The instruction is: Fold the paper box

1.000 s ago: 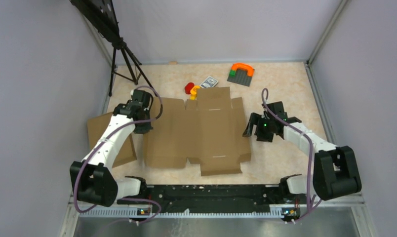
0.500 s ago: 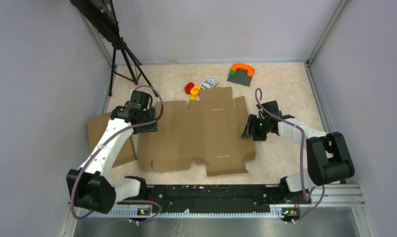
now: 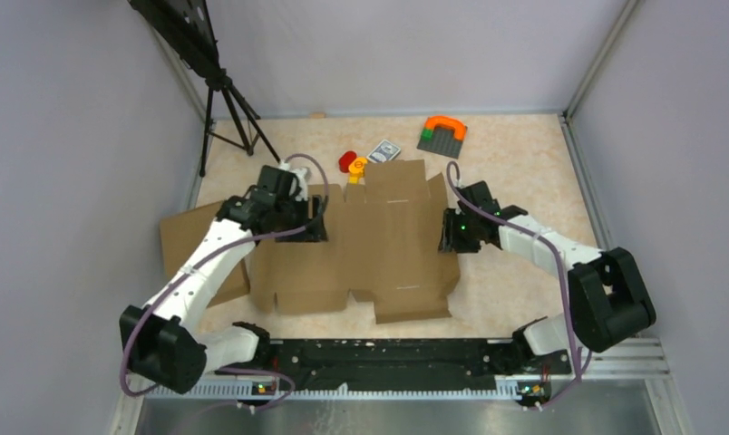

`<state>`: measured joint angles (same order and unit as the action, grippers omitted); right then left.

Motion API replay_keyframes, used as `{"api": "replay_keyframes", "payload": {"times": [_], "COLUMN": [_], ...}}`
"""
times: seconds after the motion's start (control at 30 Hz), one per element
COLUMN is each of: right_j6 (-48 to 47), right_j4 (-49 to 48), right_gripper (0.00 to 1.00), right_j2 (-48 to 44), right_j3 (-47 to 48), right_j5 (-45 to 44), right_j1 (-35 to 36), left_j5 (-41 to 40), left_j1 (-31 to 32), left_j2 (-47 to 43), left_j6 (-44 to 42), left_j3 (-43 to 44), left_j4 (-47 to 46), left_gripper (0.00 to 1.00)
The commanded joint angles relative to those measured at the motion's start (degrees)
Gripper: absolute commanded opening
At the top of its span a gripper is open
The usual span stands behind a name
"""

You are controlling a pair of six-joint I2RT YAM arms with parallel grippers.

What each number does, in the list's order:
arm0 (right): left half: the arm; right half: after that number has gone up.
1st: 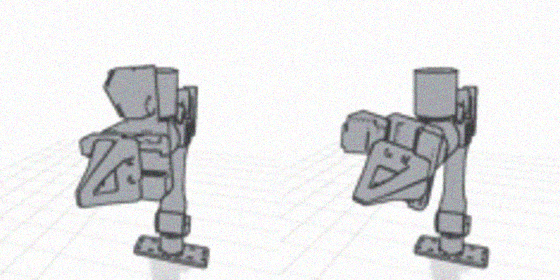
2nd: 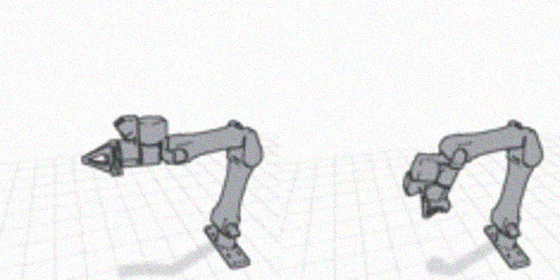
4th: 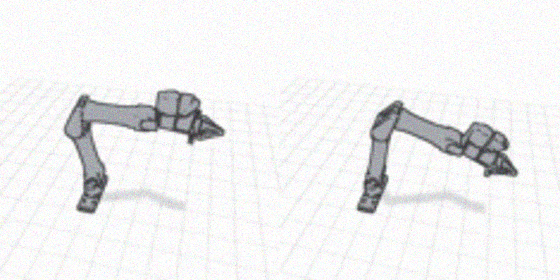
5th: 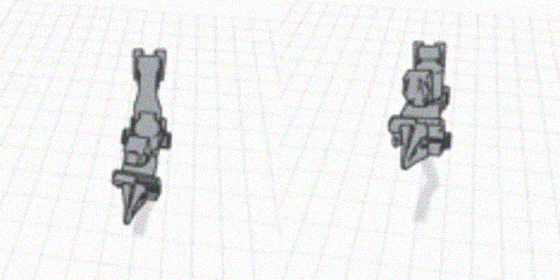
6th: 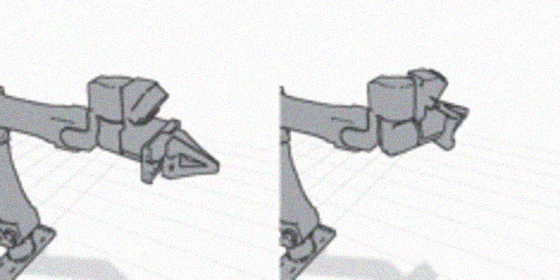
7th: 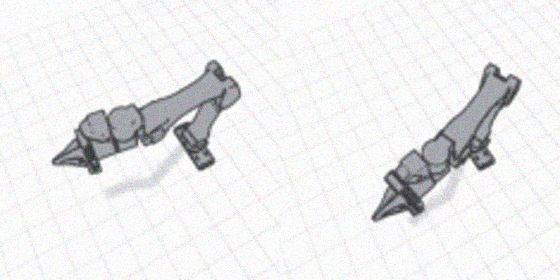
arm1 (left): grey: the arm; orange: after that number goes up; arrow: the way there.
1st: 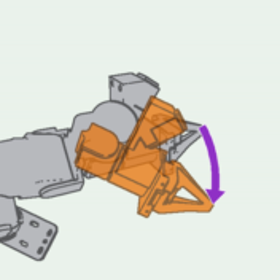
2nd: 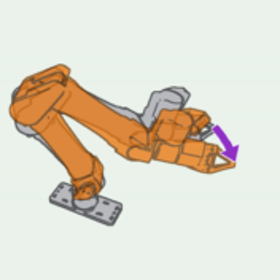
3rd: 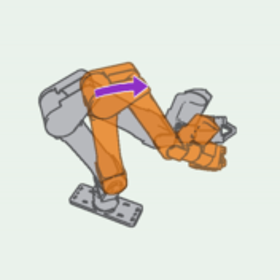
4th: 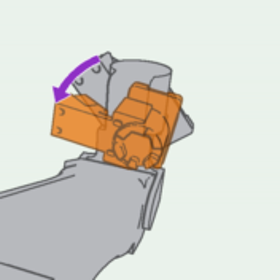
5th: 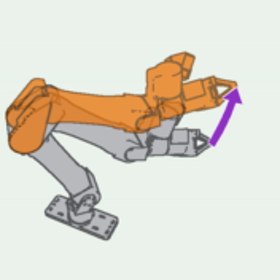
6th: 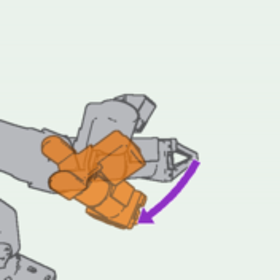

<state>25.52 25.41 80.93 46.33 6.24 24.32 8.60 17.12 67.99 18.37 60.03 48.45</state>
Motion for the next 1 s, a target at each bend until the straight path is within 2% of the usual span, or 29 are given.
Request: {"api": "replay_keyframes", "payload": {"times": [0.0,0.17,0.3,0.4,0.57,0.7,0.77,0.83,0.97], "right_j6": [0.4,1.1,1.8,2.1,4.7,8.0,8.6,8.7,8.0], "right_j4": [1.1,0.7,0.9,0.7,-2.9,-7.0,-7.6,-8.2,-8.2], "right_gripper": [0.43,0.47,0.61,0.64,0.59,0.52,0.46,0.40,0.40], "right_j2": [-2.8,-2.2,-2.6,-3.4,-4.2,-5.5,-5.6,-5.2,-4.2], "right_j3": [2.5,2.4,2.5,3.1,2.0,-0.4,-1.4,-2.2,-2.5], "right_j5": [-1.8,-1.5,-1.6,-1.0,7.3,12.3,12.8,13.9,14.6], "right_j1": [2.3,3.8,3.8,3.1,0.0,-2.0,-2.8,-3.6,-3.9], "left_j5": [3.3,5.1,5.7,6.2,4.8,5.1,5.4,2.4,-1.7], "left_j1": [11.5,21.6,28.2,32.2,37.0,37.5,38.7,41.3,44.9], "left_j2": [3.7,7.5,8.2,8.7,12.8,13.9,13.8,14.6,19.0], "left_j6": [2.3,2.9,-1.9,-6.8,-11.9,-10.5,-10.5,-12.5,-15.4], "left_j3": [2.3,1.8,-0.5,-2.4,-3.0,-5.7,-6.8,-6.5,-2.1], "left_j4": [-6.6,-17.7,-27.3,-34.0,-40.3,-45.4,-47.2,-47.1,-43.2], "left_gripper": [0.69,0.68,0.69,0.71,0.68,0.68,0.68,0.69,0.69]}}
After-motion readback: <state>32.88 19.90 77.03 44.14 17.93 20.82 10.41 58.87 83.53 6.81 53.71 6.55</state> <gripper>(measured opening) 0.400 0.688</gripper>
